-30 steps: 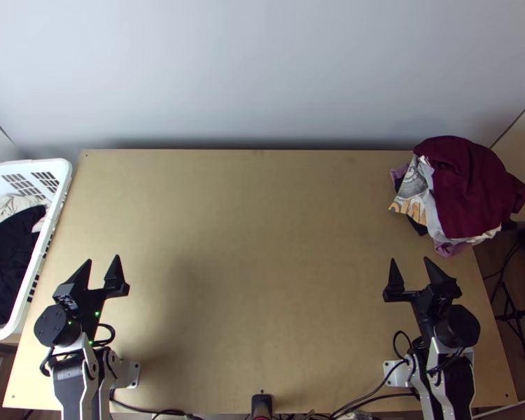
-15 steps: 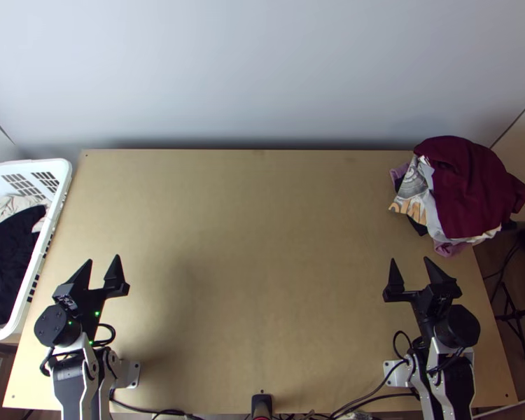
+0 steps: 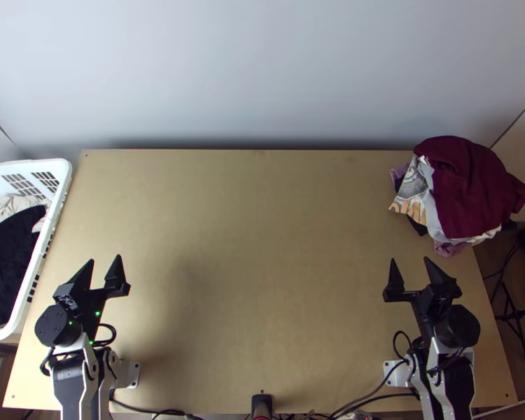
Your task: Fold the t-shirt
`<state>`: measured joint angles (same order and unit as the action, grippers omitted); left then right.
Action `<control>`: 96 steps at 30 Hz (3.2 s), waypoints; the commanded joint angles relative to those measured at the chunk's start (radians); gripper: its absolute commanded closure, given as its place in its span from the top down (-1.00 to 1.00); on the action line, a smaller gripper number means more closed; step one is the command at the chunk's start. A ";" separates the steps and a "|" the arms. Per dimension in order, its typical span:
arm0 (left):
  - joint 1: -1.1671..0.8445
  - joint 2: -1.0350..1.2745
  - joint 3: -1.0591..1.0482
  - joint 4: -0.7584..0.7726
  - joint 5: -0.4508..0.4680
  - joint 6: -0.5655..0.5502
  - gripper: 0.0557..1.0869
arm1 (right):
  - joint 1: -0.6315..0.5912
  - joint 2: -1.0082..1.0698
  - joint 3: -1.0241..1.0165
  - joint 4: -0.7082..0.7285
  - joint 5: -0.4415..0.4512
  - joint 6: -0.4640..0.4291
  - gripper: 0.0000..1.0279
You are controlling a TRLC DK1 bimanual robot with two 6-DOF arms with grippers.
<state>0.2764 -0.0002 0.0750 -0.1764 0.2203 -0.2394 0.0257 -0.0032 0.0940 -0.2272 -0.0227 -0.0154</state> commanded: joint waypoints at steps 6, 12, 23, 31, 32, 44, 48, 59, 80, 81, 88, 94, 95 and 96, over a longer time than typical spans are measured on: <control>-0.045 0.000 0.000 -0.005 -0.015 -0.006 0.90 | 0.000 0.000 0.000 0.000 0.000 0.002 0.91; -0.042 0.002 -0.001 -0.018 -0.053 0.006 0.90 | 0.002 0.000 0.000 0.000 0.000 0.002 0.91; -0.095 0.000 0.000 -0.023 -0.073 0.077 0.90 | 0.008 0.000 0.000 0.040 0.000 0.012 0.91; -0.144 0.003 0.000 -0.040 -0.168 0.117 0.90 | 0.008 -0.001 0.004 0.046 0.001 -0.054 0.91; -0.149 0.000 0.000 -0.037 -0.168 0.123 0.90 | 0.002 -0.001 0.004 0.048 0.001 -0.057 0.91; -0.160 -0.001 0.002 0.008 -0.199 0.137 0.90 | -0.038 0.000 0.001 0.005 0.001 0.068 0.91; -0.152 -0.001 0.003 0.029 -0.199 0.088 0.90 | -0.030 0.000 0.003 0.025 0.001 0.080 0.91; -0.146 0.266 0.155 0.032 -0.199 0.054 0.90 | -0.070 0.236 0.165 0.150 0.001 0.014 0.87; -0.132 1.048 0.993 -0.232 -0.199 0.002 0.90 | 0.042 0.988 0.984 -0.035 0.018 0.029 0.87; -0.134 1.092 1.033 -0.241 -0.199 0.003 0.90 | 0.059 1.020 1.003 -0.035 0.021 0.045 0.88; -0.180 1.312 1.201 -0.198 -0.210 0.065 0.90 | 0.117 1.247 1.107 -0.015 0.096 0.063 0.89; -0.189 1.510 1.316 -0.186 -0.323 0.103 0.90 | 0.091 1.367 1.136 -0.037 0.110 0.140 0.88; -0.190 1.522 1.315 -0.175 -0.323 0.104 0.90 | 0.088 1.379 1.139 -0.041 0.110 0.149 0.89; -0.190 1.531 1.309 -0.166 -0.323 0.104 0.90 | 0.082 1.388 1.142 -0.044 0.110 0.164 0.89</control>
<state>0.0986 1.3647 1.2934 -0.3706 -0.0570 -0.1608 0.1207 1.2556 1.1854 -0.2546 0.0719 0.0799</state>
